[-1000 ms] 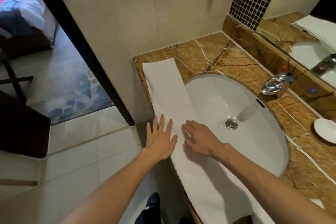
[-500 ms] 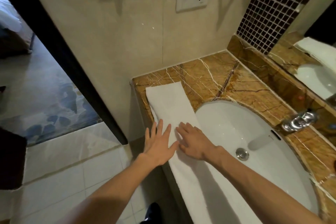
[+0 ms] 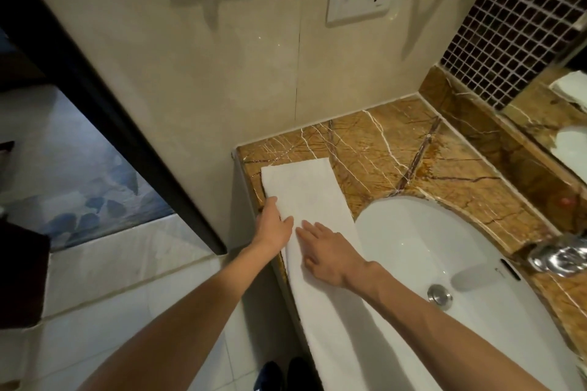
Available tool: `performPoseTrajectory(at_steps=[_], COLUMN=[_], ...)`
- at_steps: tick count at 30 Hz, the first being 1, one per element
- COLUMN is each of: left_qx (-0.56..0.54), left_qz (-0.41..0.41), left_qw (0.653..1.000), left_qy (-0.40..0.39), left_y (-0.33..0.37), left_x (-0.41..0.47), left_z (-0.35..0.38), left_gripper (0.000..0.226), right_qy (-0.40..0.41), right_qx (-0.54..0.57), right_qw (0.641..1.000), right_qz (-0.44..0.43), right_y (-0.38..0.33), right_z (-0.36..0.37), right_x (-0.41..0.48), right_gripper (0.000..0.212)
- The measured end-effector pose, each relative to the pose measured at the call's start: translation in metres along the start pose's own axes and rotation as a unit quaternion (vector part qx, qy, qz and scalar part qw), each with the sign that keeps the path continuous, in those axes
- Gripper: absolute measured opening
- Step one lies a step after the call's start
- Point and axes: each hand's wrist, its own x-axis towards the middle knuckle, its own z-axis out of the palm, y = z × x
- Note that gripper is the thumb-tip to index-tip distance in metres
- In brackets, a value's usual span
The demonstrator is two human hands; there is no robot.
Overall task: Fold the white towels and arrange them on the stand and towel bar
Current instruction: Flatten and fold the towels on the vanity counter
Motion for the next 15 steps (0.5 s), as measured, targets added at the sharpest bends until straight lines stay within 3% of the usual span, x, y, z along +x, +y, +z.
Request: performPoseTrajectory(at_steps=[3,7,10,12,15], left_qx=[-0.027,-0.151,-0.244,-0.226,-0.093], left_qz=[-0.025,-0.092,-0.153,-0.151,-0.076], left_qw=[0.999,0.984,0.958,0.962,0.991], left_qy=[0.039,0.010,-0.014,-0.004,0.052], left_y=[0.002,0.003,0.000,-0.004,-0.008], left_x=[0.007,0.011,0.014,0.017,0.016], left_z=[0.001,0.003,-0.002,-0.006,-0.007], left_gripper=[0.038,0.010,0.010,0.019,0.027], right_qy=[-0.004,0.004,0.007,0.009,0.016], right_qx=[0.003,0.031,0.041,0.027,0.004], right_qw=[1.000,0.999,0.999,0.999,0.999], right_qz=[-0.005,-0.015,-0.018,-0.018,-0.030], right_y=[0.003,0.005,0.008,0.009,0.007], right_z=[0.000,0.001,0.004,0.007,0.005], right_x=[0.003,0.002,0.001,0.000,0.000], right_gripper=[0.066,0.067,0.064,0.062,0.055])
